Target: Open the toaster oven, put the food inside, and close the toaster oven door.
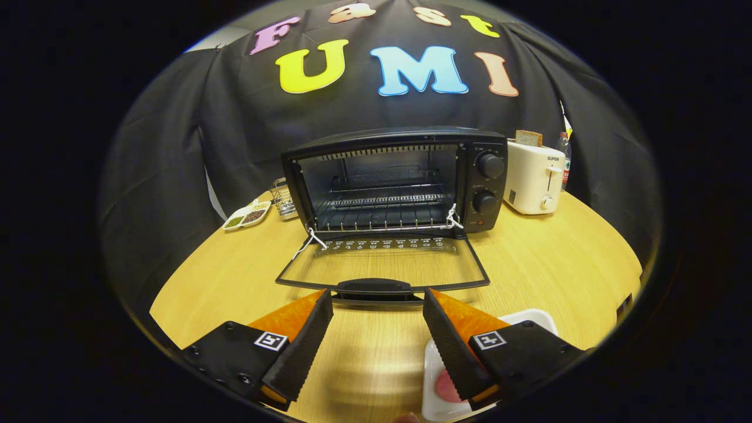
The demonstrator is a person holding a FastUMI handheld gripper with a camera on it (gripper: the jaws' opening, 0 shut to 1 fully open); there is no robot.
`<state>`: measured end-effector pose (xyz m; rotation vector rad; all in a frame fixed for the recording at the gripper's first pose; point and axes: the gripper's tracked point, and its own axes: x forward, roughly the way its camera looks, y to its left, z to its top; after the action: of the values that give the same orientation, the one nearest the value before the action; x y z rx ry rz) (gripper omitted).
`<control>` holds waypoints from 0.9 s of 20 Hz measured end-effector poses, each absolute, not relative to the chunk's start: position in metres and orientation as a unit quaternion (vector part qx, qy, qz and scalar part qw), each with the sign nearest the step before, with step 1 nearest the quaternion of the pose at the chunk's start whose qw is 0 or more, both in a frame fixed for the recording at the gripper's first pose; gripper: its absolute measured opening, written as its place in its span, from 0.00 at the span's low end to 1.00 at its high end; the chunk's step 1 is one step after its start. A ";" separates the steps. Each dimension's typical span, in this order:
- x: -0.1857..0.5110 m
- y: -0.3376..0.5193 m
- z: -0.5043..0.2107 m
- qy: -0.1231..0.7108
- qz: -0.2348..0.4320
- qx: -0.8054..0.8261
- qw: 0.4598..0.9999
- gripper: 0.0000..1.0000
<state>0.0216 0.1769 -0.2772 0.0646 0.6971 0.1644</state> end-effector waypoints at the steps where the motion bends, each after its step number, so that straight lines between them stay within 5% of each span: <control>1: 0.019 0.170 -0.275 0.344 0.082 0.034 0.935 0.98; 18: -0.012 0.043 -0.266 0.542 0.162 0.171 0.807 0.98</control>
<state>-0.0122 0.0432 -0.2658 0.3661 1.1596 0.3472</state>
